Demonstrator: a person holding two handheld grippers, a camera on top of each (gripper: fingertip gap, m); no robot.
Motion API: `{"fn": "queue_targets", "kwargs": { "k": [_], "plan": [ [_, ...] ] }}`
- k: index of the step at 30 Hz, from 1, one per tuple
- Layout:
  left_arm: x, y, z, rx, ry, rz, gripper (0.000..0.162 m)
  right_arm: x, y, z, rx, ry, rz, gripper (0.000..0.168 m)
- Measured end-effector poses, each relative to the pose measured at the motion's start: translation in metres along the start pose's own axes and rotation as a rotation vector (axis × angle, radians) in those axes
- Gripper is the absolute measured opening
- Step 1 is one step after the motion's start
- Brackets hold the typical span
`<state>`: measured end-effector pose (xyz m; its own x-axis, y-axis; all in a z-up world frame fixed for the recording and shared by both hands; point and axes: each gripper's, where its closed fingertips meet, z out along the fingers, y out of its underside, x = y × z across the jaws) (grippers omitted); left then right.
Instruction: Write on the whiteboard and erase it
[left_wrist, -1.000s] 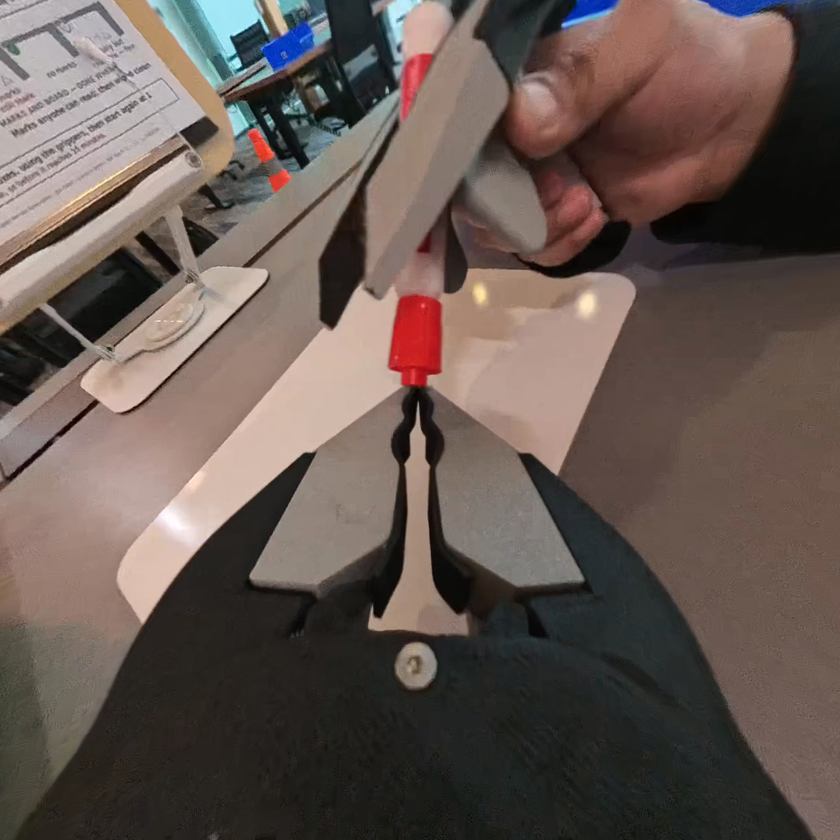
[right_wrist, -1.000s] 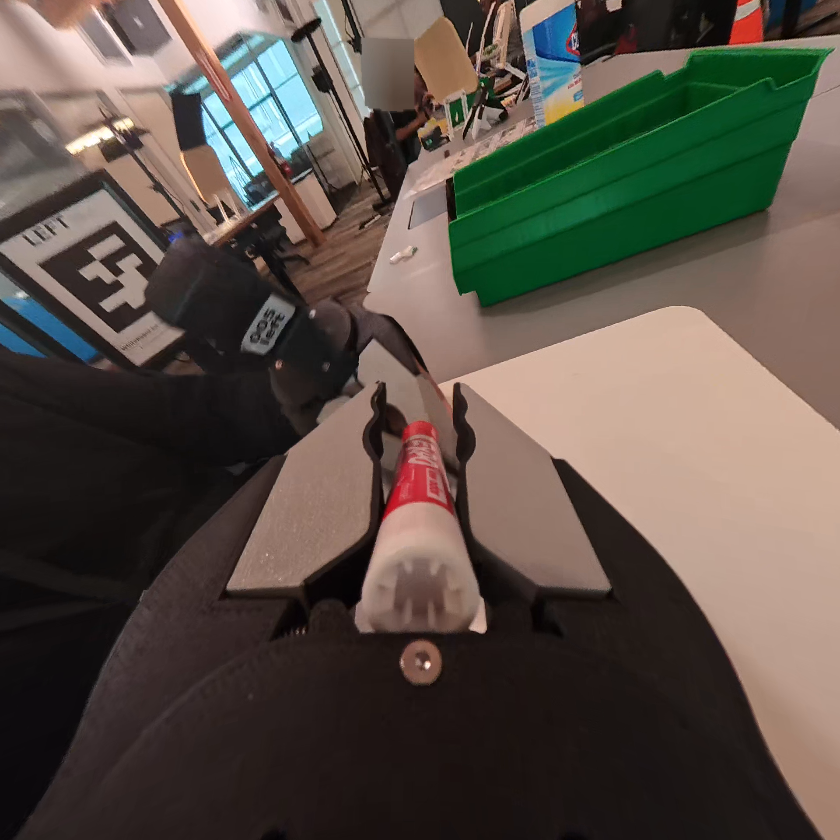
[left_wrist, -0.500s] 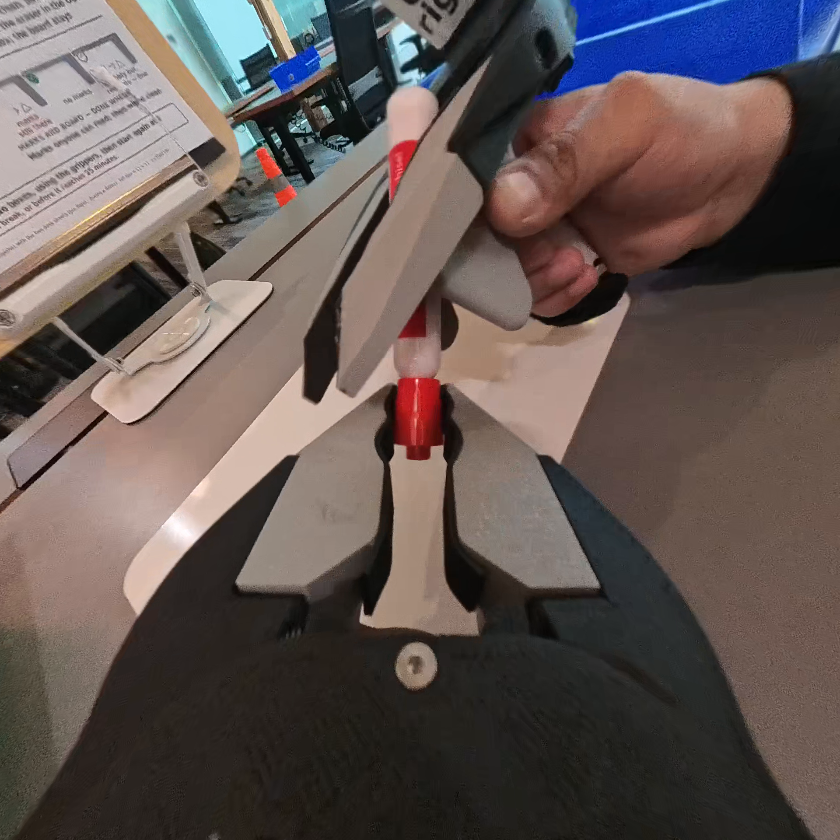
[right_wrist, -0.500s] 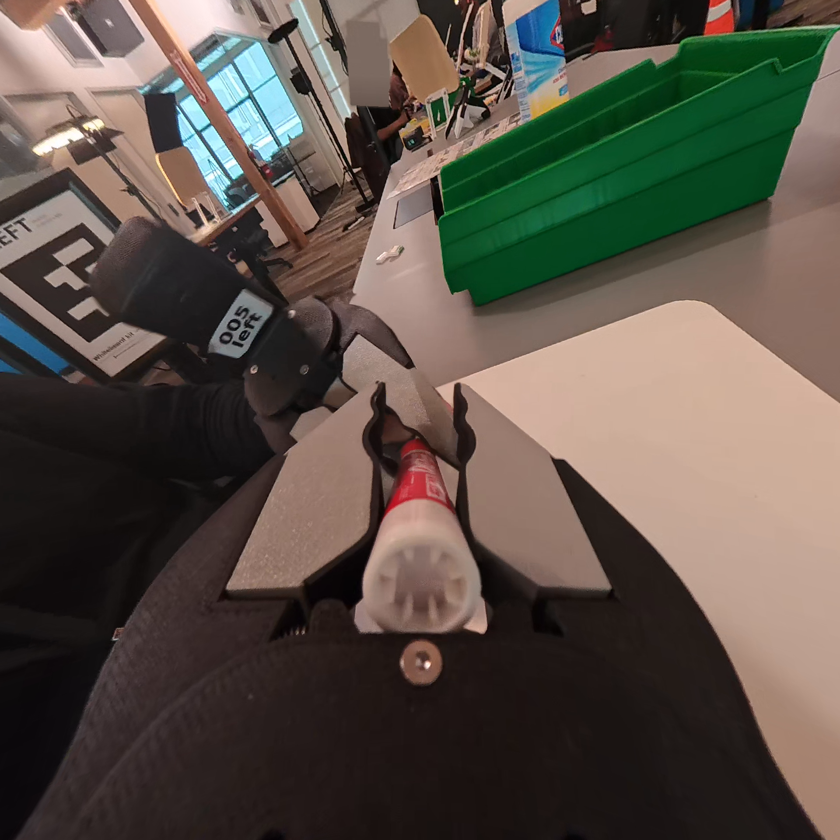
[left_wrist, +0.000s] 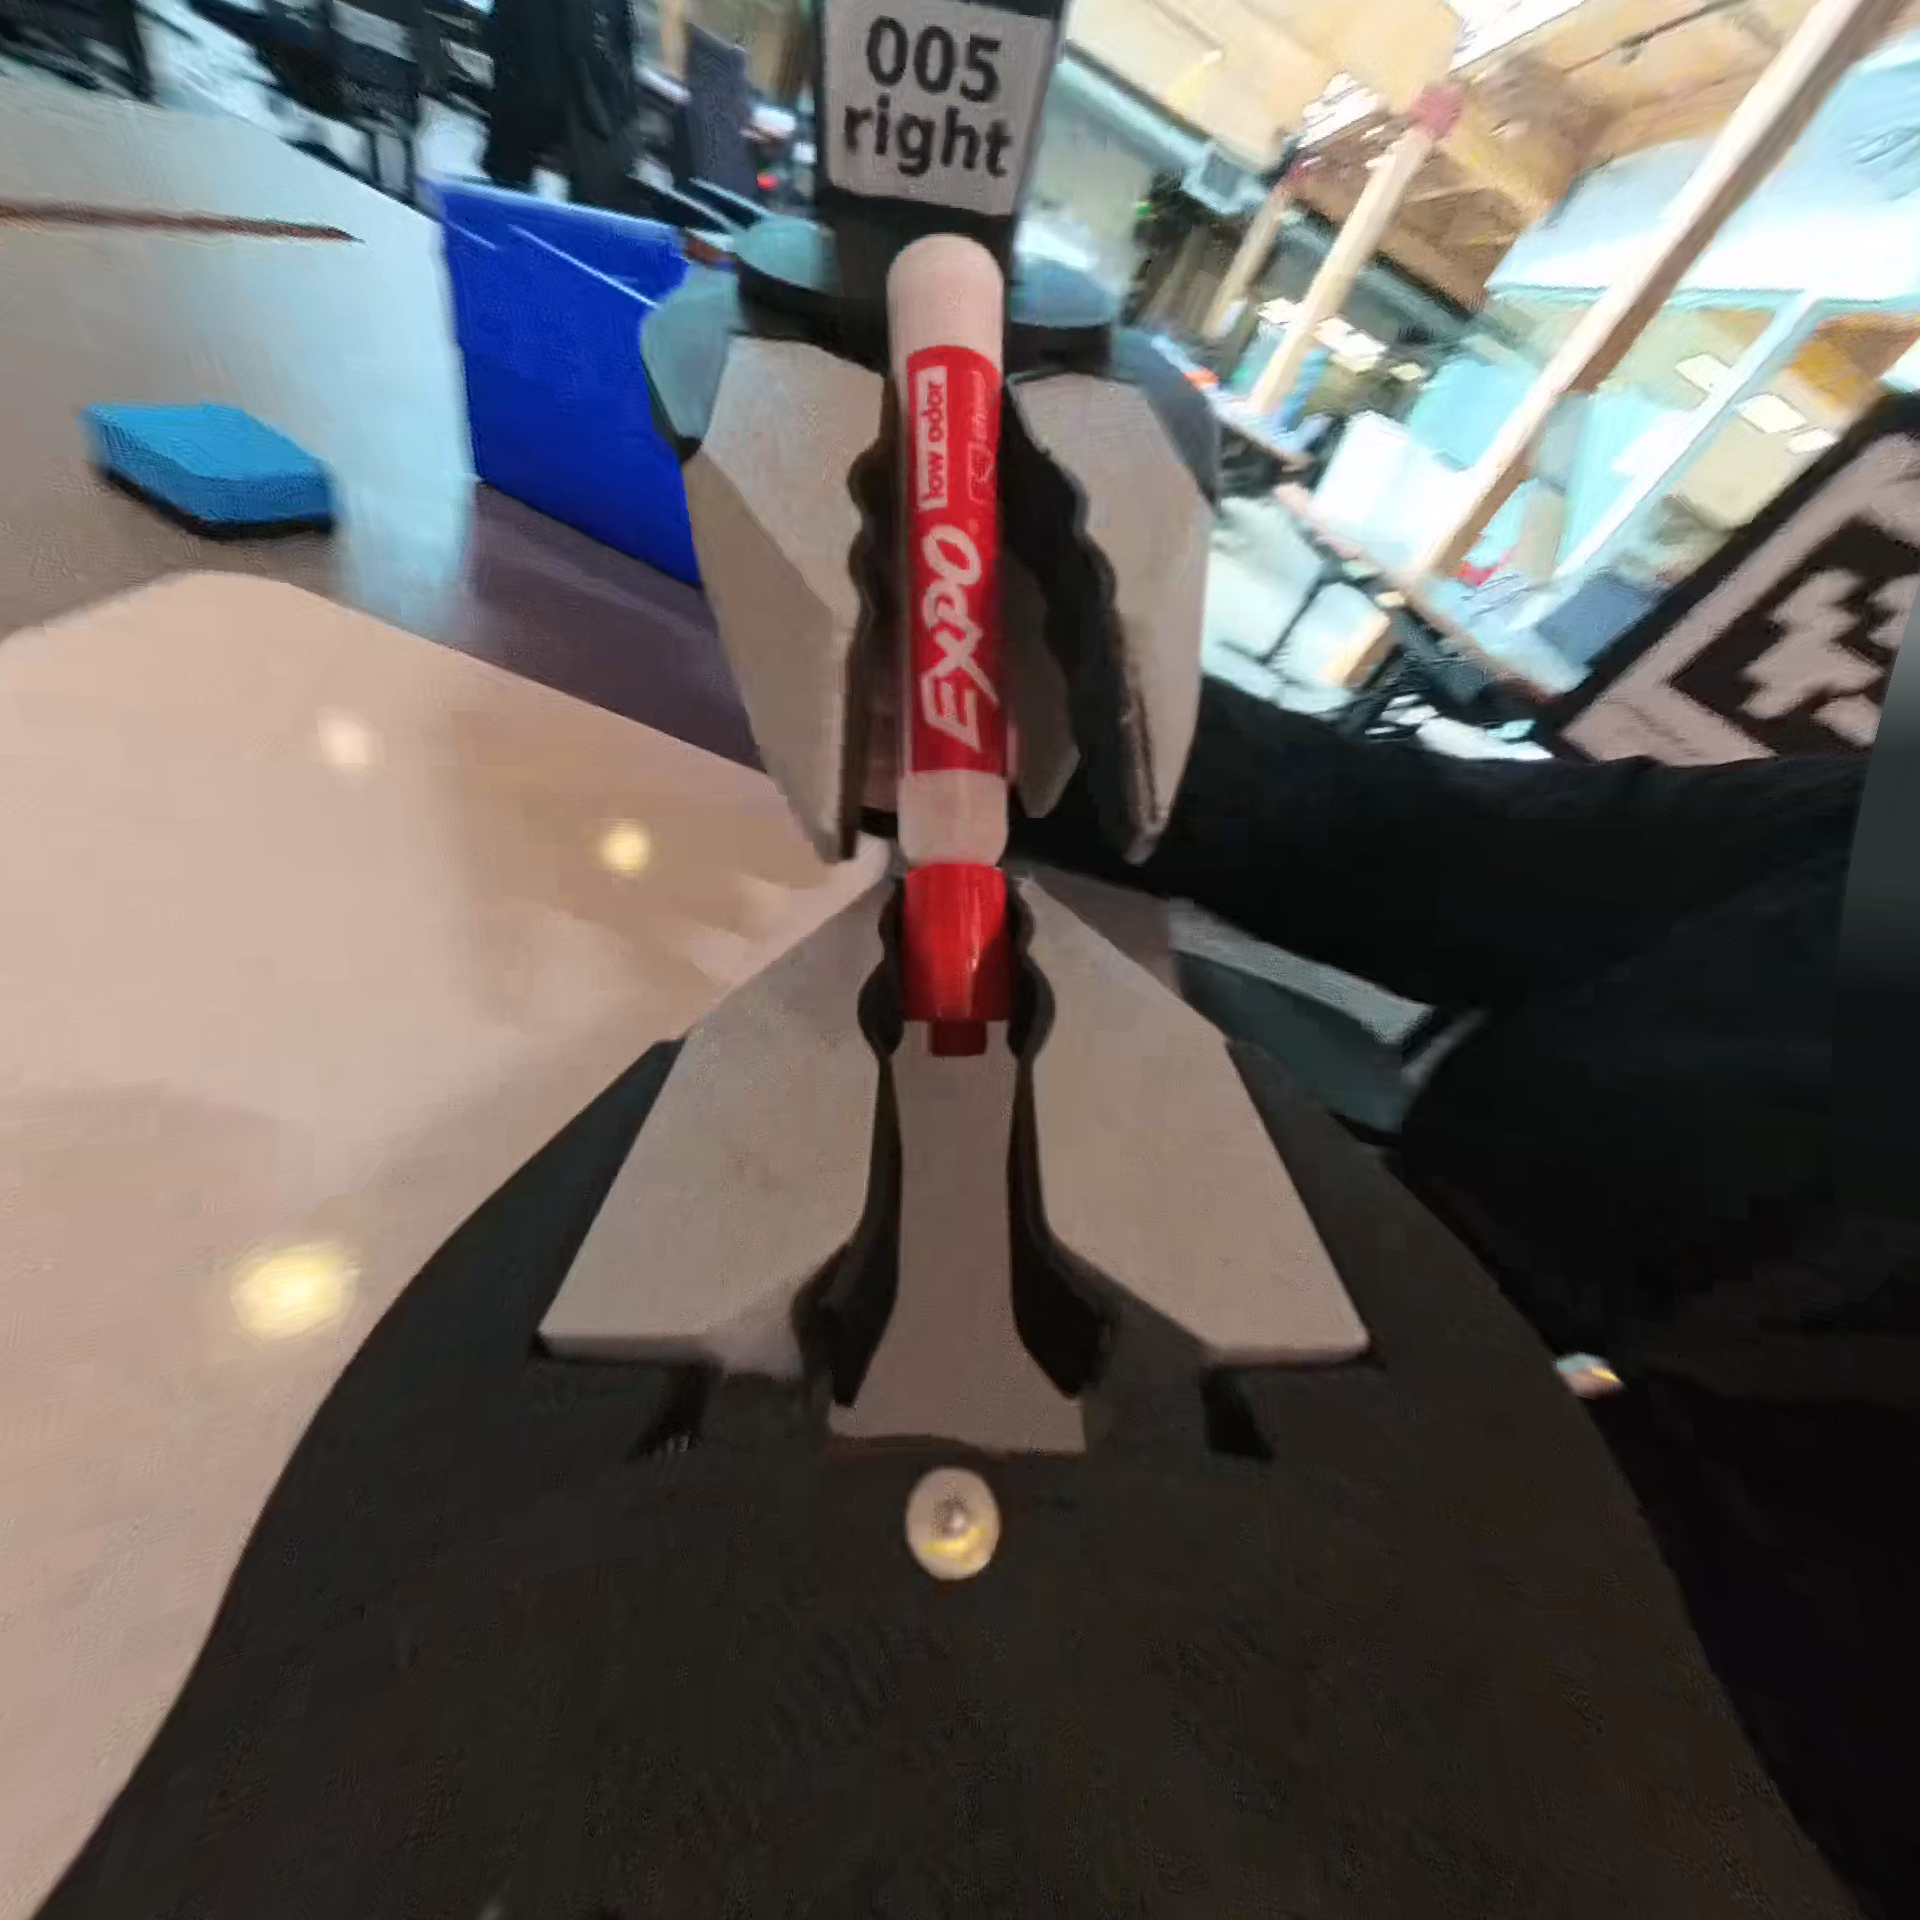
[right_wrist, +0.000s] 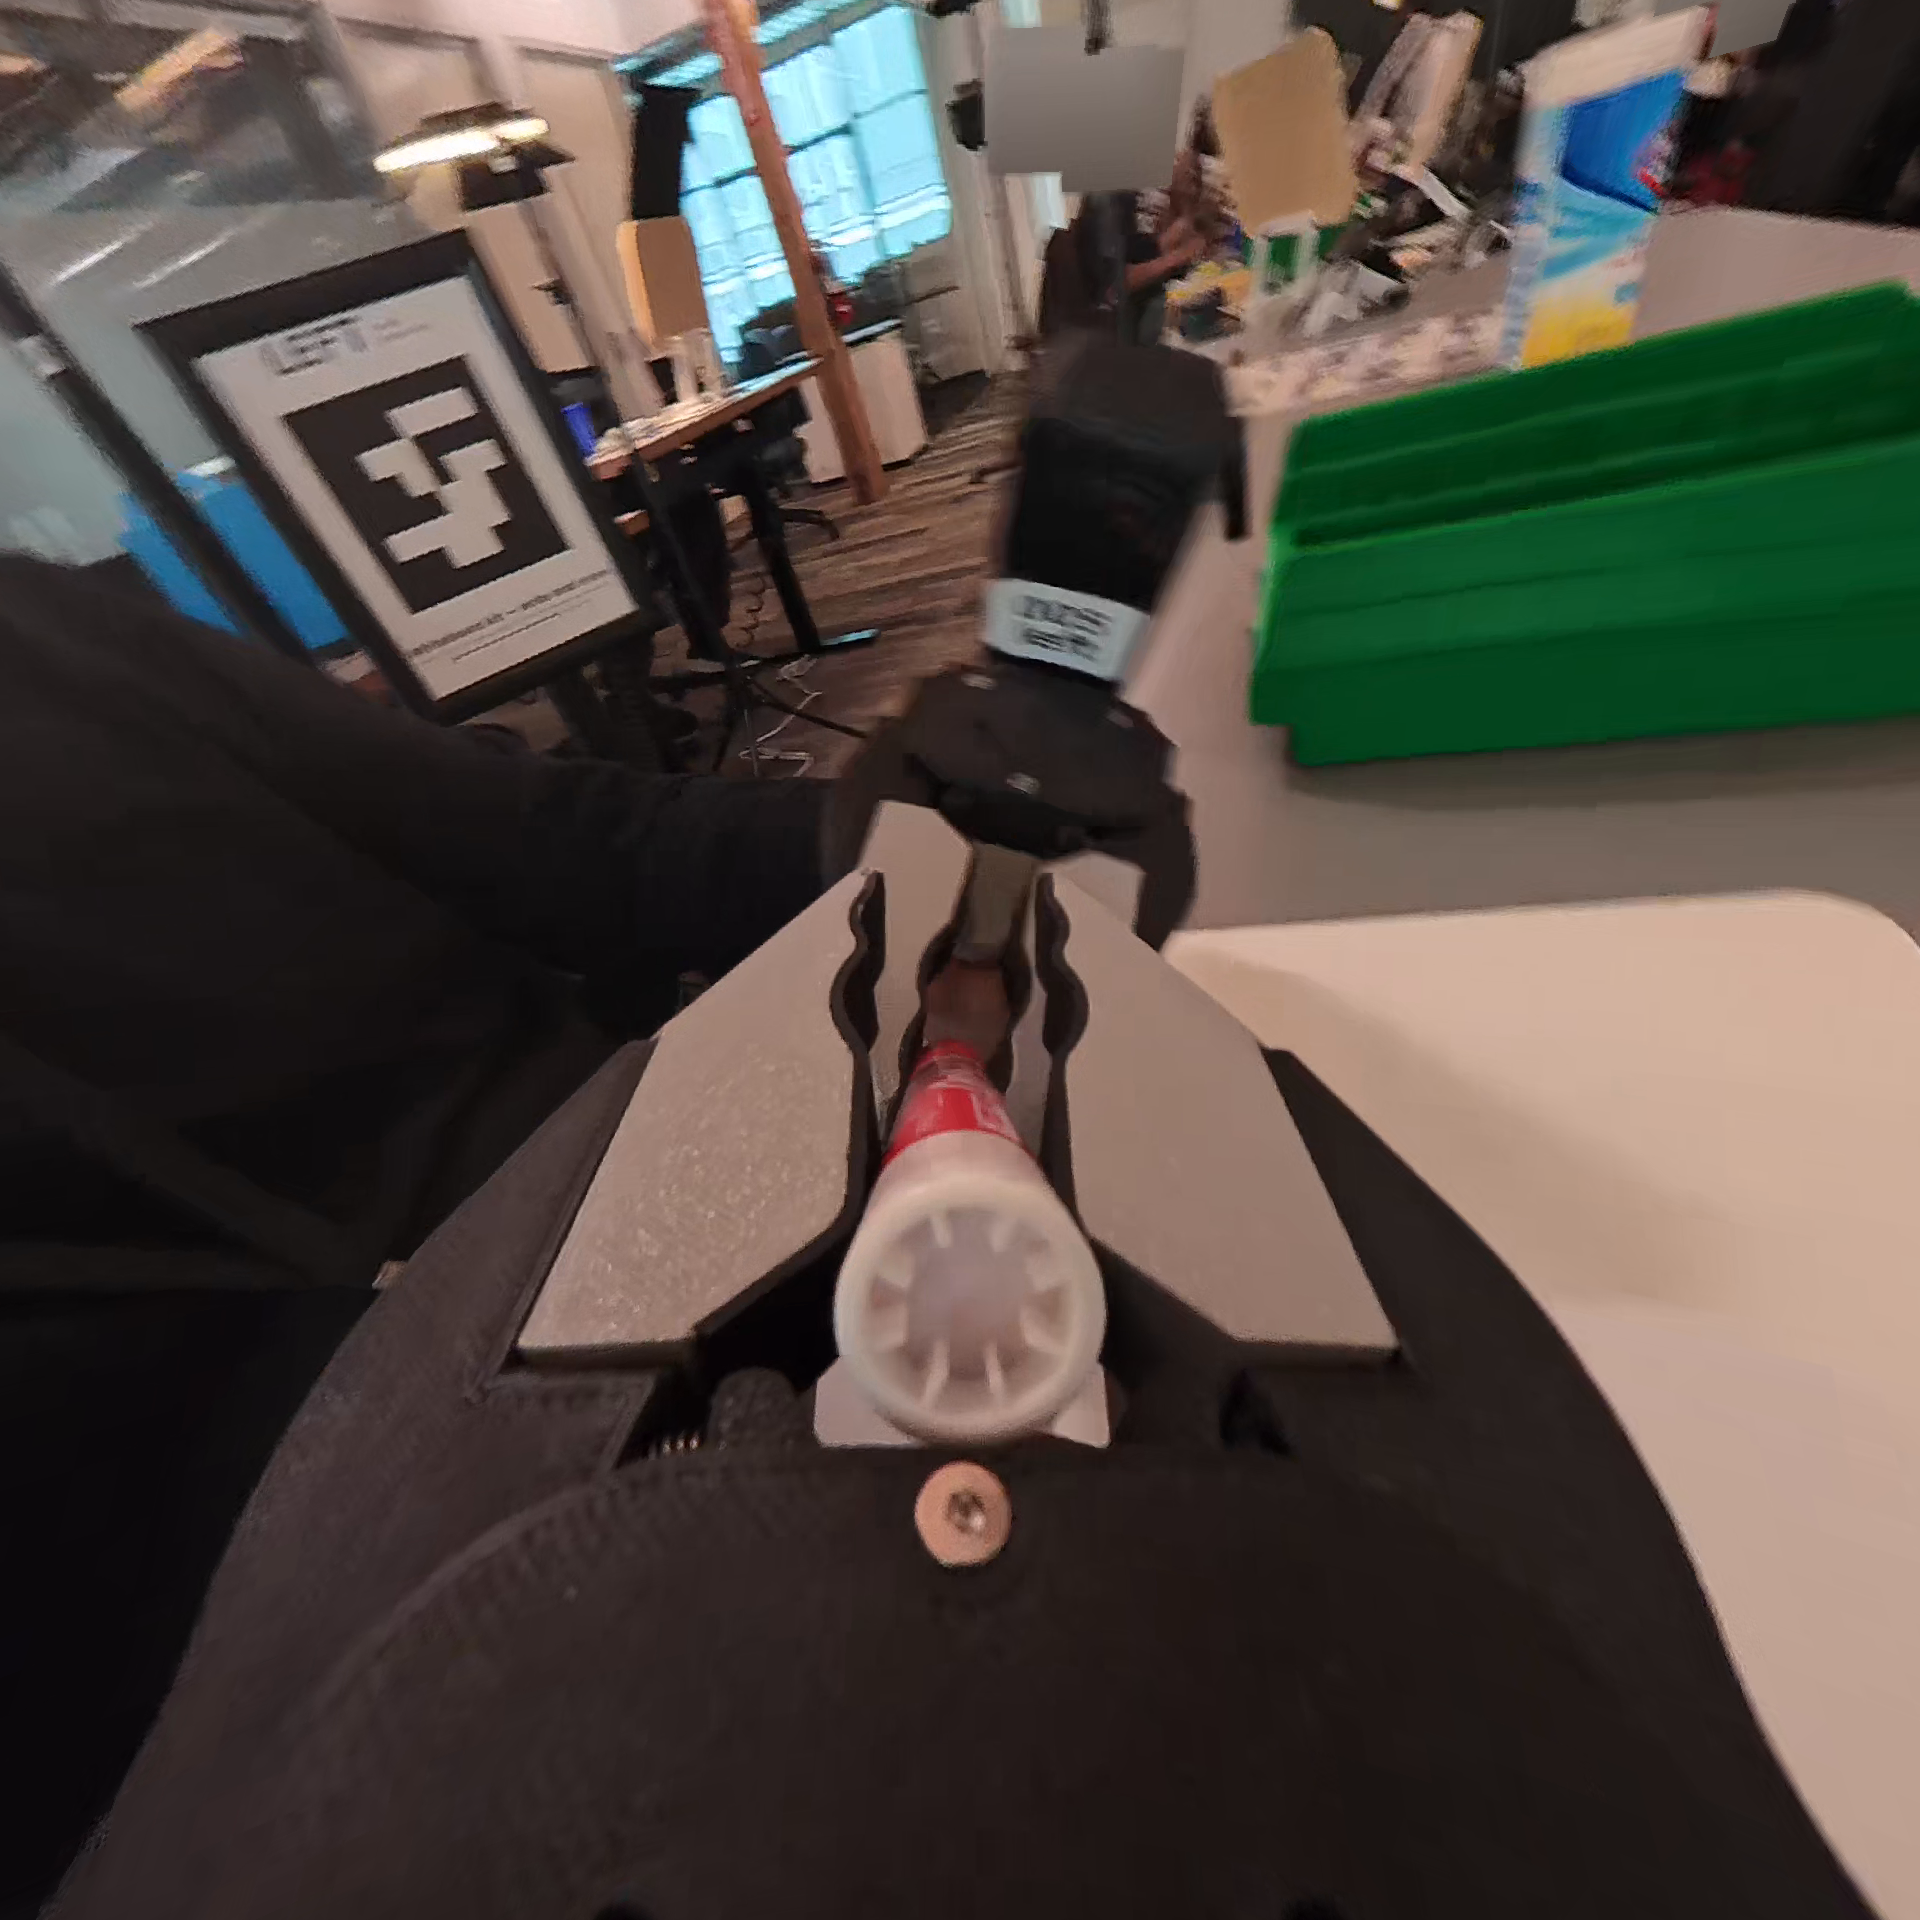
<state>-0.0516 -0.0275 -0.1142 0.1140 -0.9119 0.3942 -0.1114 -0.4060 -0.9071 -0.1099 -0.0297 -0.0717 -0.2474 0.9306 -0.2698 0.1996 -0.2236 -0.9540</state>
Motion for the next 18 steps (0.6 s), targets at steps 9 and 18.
{"fn": "queue_targets", "kwargs": {
  "k": [9, 18],
  "plan": [
    [-0.033, -0.002, 0.004, -0.056, -0.453, 0.392, 0.014, 0.032, 0.004, -0.013, 0.059, 0.096, 0.186, 0.027],
    [0.039, -0.015, -0.004, 0.113, 0.358, -0.297, 0.014, -0.026, -0.017, -0.003, 0.082, -0.067, -0.126, 0.027]
  ]
}}
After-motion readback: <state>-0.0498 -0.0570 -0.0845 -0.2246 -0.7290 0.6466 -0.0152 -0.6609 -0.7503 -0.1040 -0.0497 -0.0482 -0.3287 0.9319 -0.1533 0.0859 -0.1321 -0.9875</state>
